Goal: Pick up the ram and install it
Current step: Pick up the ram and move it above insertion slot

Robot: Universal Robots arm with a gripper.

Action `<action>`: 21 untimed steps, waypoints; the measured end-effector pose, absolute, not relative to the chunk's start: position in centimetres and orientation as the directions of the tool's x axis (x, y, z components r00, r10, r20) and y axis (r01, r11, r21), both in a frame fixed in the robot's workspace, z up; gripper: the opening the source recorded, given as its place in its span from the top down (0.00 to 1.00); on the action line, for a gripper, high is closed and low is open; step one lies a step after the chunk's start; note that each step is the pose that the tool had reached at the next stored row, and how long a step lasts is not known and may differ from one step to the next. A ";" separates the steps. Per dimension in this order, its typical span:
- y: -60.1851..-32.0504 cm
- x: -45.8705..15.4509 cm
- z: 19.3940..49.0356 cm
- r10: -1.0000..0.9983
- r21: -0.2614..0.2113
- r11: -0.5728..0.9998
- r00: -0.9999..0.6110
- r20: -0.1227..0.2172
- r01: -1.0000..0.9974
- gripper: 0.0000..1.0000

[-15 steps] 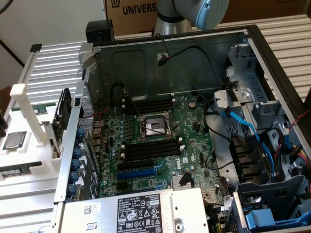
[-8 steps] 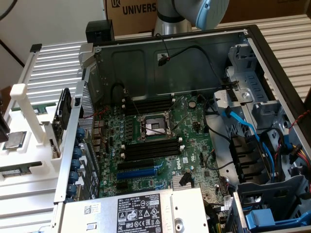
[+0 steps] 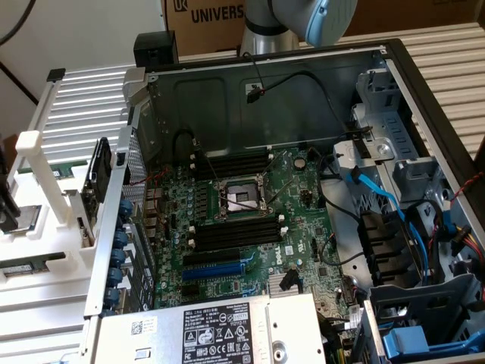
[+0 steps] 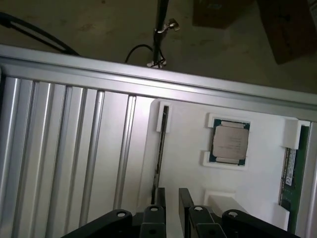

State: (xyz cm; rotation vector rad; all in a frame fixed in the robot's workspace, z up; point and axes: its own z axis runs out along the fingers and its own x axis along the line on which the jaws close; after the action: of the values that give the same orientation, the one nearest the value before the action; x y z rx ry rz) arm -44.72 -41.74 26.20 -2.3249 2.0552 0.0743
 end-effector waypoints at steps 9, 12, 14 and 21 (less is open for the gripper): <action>-41.9 -44.7 24.6 -0.991 0.004 -0.123 0.122 -0.060 -0.992 0.75; -41.9 -44.7 24.0 -0.991 0.004 -0.122 0.122 -0.060 -0.992 0.75; -41.9 -44.7 23.6 -0.991 0.004 -0.122 0.122 -0.059 -0.993 0.75; -42.1 -44.7 22.5 -0.991 0.004 -0.120 0.119 -0.054 -0.993 0.75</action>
State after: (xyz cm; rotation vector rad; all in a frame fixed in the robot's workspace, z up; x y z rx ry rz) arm -44.73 -42.06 22.50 -2.3255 2.0622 0.0676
